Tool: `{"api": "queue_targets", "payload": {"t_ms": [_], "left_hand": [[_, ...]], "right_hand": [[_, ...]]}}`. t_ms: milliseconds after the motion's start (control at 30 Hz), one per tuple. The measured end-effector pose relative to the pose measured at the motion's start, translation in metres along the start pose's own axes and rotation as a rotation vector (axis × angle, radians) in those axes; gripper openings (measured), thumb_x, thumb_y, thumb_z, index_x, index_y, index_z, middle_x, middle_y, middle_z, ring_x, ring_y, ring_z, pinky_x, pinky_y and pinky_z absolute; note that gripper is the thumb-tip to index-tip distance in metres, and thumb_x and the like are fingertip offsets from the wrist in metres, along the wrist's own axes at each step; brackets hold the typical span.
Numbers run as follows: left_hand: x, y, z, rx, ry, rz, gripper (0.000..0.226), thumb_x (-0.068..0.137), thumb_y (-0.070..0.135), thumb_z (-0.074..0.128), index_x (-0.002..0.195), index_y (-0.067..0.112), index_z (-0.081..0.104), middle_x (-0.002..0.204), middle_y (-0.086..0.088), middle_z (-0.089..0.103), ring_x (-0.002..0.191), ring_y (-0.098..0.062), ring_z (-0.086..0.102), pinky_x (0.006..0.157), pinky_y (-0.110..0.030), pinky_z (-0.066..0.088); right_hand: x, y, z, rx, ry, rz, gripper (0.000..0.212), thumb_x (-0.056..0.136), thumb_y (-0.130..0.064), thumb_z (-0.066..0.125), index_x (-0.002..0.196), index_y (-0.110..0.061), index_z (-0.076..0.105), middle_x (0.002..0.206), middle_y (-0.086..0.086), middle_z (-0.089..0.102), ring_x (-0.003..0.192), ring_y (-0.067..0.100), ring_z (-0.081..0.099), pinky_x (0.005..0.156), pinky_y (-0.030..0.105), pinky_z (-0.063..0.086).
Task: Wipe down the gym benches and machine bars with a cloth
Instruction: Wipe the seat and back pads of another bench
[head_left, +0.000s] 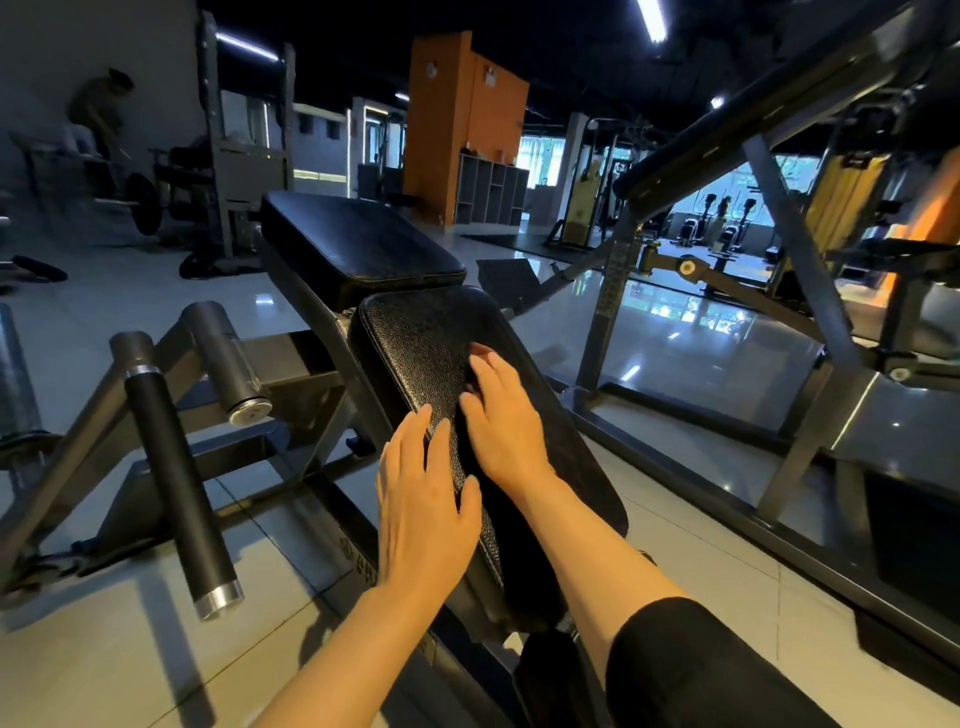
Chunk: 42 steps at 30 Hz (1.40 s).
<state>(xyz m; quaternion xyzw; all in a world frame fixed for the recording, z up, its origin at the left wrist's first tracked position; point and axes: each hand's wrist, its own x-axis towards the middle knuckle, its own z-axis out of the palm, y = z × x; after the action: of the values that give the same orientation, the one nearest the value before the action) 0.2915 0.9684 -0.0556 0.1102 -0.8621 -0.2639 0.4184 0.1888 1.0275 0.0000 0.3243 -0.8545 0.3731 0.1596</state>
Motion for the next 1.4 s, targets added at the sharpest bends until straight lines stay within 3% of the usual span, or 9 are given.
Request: {"api": "queue_targets", "payload": {"t_ms": [200, 367, 533, 733, 833, 933, 1100, 1267, 1400], "left_hand": [[0.001, -0.002, -0.009, 0.024, -0.010, 0.039, 0.061, 0.086, 0.017, 0.068, 0.141, 0.005, 0.044, 0.150, -0.010, 0.035, 0.140, -0.022, 0.024, 0.113, -0.033, 0.016], [0.001, -0.007, -0.004, 0.036, 0.002, 0.101, 0.055, 0.083, 0.013, 0.070, 0.134, 0.003, 0.050, 0.146, -0.013, 0.040, 0.138, -0.026, 0.030, 0.115, -0.049, 0.026], [0.013, -0.001, 0.011, 0.040, 0.042, 0.158, 0.048, 0.084, 0.011, 0.066, 0.131, 0.002, 0.054, 0.145, -0.014, 0.043, 0.142, -0.027, 0.026, 0.118, -0.051, 0.015], [0.030, -0.011, 0.016, 0.071, 0.080, 0.183, 0.039, 0.085, 0.018, 0.061, 0.122, 0.005, 0.061, 0.137, -0.013, 0.051, 0.136, -0.028, 0.034, 0.116, -0.054, 0.020], [0.039, -0.009, 0.017, 0.101, 0.133, 0.179, 0.036, 0.083, 0.022, 0.059, 0.116, 0.008, 0.065, 0.131, -0.007, 0.057, 0.127, -0.025, 0.041, 0.108, -0.056, 0.030], [0.046, -0.006, 0.018, 0.109, 0.169, 0.146, 0.033, 0.084, 0.024, 0.060, 0.114, 0.013, 0.067, 0.128, -0.001, 0.059, 0.122, -0.022, 0.045, 0.103, -0.050, 0.032], [0.049, -0.016, 0.017, 0.157, 0.178, 0.175, 0.032, 0.085, 0.024, 0.059, 0.114, 0.014, 0.067, 0.125, 0.001, 0.060, 0.120, -0.019, 0.047, 0.100, -0.042, 0.030], [0.049, -0.014, 0.021, 0.153, 0.202, 0.149, 0.034, 0.084, 0.024, 0.057, 0.115, 0.016, 0.067, 0.126, 0.003, 0.060, 0.121, -0.018, 0.046, 0.096, -0.040, 0.031], [0.048, -0.016, 0.021, 0.151, 0.180, 0.160, 0.036, 0.085, 0.025, 0.053, 0.118, 0.015, 0.065, 0.128, 0.002, 0.059, 0.123, -0.020, 0.045, 0.095, -0.041, 0.033]], "right_hand": [[-0.012, 0.040, -0.013, -0.145, -0.041, -0.102, 0.043, 0.104, -0.030, 0.039, 0.147, -0.023, 0.041, 0.157, -0.004, 0.030, 0.144, 0.015, 0.024, 0.119, 0.042, 0.017], [-0.026, 0.062, -0.012, -0.027, 0.103, 0.176, 0.041, 0.104, -0.028, 0.040, 0.143, -0.016, 0.045, 0.154, 0.000, 0.033, 0.142, 0.016, 0.029, 0.113, 0.029, 0.024], [-0.022, 0.043, -0.009, -0.133, -0.060, -0.209, 0.049, 0.103, -0.032, 0.041, 0.148, -0.014, 0.037, 0.158, 0.003, 0.026, 0.146, 0.015, 0.020, 0.121, 0.039, 0.018], [0.011, 0.078, -0.019, -0.069, 0.054, 0.053, 0.043, 0.103, -0.026, 0.044, 0.143, -0.009, 0.045, 0.152, 0.006, 0.036, 0.140, 0.020, 0.033, 0.117, 0.036, 0.026], [0.021, 0.057, -0.006, -0.088, 0.010, -0.087, 0.046, 0.102, -0.027, 0.046, 0.144, -0.009, 0.043, 0.156, 0.007, 0.031, 0.143, 0.020, 0.028, 0.117, 0.034, 0.025], [0.035, 0.057, -0.004, -0.106, -0.036, -0.221, 0.047, 0.102, -0.030, 0.045, 0.146, -0.012, 0.043, 0.156, 0.004, 0.032, 0.142, 0.018, 0.031, 0.116, 0.036, 0.029], [0.056, 0.069, -0.008, -0.045, 0.096, 0.018, 0.042, 0.103, -0.028, 0.044, 0.142, -0.012, 0.046, 0.151, 0.003, 0.036, 0.134, 0.017, 0.040, 0.101, 0.019, 0.027], [0.072, 0.045, 0.006, -0.054, 0.051, -0.225, 0.042, 0.101, -0.028, 0.049, 0.140, -0.011, 0.051, 0.150, 0.005, 0.039, 0.135, 0.018, 0.039, 0.108, 0.030, 0.033], [0.086, 0.054, -0.002, -0.045, 0.054, -0.121, 0.042, 0.103, -0.030, 0.044, 0.142, -0.016, 0.048, 0.152, 0.001, 0.036, 0.135, 0.014, 0.038, 0.101, 0.021, 0.029]]}}
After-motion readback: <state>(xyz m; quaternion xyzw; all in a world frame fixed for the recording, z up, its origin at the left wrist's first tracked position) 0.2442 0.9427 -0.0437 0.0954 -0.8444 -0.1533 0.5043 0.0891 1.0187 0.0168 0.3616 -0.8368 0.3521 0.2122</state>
